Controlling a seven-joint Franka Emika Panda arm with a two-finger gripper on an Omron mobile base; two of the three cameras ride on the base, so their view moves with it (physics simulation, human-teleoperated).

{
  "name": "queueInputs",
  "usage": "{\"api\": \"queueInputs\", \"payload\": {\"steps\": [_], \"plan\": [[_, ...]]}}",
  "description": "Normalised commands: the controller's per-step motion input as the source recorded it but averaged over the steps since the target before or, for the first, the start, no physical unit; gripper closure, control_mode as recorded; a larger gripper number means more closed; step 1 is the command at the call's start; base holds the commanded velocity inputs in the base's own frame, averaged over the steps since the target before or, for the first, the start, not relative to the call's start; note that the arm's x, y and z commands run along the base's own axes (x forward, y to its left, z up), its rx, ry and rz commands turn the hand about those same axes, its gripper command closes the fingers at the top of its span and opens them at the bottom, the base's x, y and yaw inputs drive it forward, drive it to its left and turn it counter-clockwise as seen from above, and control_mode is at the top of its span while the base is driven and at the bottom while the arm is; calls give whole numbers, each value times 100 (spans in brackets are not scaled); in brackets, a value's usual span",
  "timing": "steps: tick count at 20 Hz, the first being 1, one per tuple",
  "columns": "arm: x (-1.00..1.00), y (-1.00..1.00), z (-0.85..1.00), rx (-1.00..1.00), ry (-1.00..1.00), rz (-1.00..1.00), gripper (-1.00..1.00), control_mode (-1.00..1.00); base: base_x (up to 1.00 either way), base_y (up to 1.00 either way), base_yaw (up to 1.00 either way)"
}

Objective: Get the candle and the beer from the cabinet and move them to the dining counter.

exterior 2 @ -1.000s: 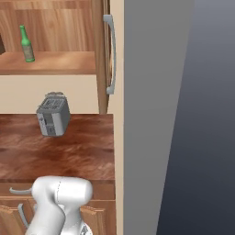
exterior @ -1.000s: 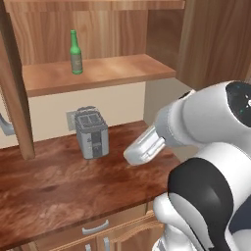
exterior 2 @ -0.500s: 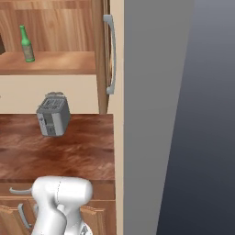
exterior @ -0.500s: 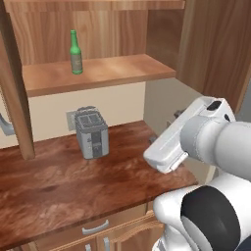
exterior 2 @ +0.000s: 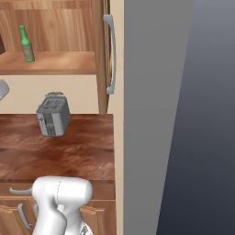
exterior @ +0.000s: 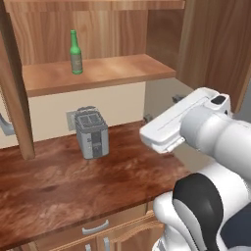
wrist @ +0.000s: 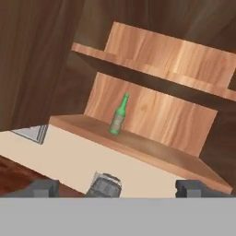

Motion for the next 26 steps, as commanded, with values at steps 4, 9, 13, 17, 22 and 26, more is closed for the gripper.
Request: {"api": "queueInputs", "payload": {"steps": [4,9,13,17,22,26], "plan": [[25,7,58,23,0,0,-100,-100,0,0,0],[33,17,33,16,0,0,-100,-100,0,0,0],[43,14,14,8,4,-2,-100,-100,0,0,0],[46,7,1,1,5,-1,-100,-100,0,0,0],[39,6,0,0,3,0,-100,-100,0,0,0],[24,3,0,0,1,0,-100,-100,0,0,0]]}}
